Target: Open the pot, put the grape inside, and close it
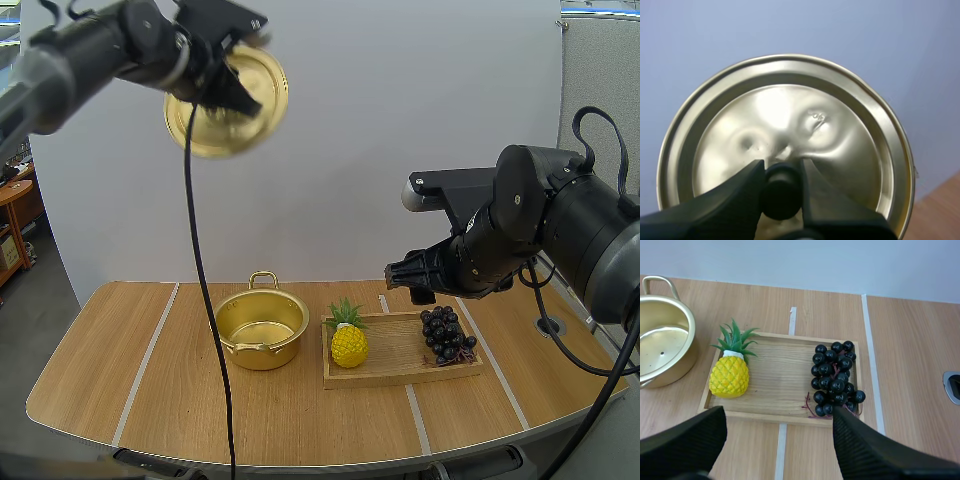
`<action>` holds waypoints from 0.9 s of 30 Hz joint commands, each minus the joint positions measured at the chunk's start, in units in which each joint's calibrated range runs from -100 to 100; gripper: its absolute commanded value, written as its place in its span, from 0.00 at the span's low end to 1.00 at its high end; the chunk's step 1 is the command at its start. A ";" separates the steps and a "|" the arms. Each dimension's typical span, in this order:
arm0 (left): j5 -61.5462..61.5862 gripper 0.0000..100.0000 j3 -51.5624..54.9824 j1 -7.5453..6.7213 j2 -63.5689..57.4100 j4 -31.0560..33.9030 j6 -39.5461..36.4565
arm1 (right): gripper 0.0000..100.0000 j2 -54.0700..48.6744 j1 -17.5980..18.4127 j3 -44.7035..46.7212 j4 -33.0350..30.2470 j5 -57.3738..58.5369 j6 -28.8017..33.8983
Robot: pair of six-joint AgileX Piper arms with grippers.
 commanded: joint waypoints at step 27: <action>-21.34 0.00 -26.48 -0.11 -13.10 1.38 -9.31 | 1.00 2.42 -5.98 -0.56 -4.25 -6.27 3.61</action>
